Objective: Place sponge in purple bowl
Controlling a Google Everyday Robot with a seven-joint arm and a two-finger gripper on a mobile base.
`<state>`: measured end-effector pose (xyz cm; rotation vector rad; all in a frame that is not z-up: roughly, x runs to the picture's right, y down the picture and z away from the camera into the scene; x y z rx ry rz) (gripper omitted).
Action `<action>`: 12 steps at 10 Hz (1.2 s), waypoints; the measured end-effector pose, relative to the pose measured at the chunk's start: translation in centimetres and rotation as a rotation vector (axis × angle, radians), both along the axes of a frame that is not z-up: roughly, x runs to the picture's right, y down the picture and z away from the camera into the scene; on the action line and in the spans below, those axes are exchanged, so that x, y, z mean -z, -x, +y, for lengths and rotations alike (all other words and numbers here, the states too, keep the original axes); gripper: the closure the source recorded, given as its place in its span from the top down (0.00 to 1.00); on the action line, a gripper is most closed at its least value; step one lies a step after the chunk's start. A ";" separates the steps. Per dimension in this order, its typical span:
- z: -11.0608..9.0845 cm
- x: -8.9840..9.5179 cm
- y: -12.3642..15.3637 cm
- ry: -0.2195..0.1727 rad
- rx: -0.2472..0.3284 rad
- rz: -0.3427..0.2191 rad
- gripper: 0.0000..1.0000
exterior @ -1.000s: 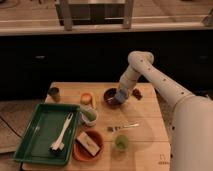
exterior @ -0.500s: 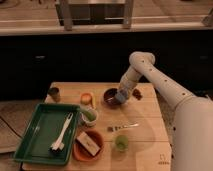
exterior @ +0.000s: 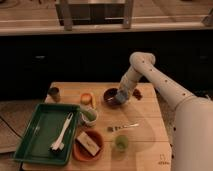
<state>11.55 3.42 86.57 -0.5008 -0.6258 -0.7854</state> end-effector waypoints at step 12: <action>-1.4 0.7 3.9 -0.020 0.124 -0.053 0.00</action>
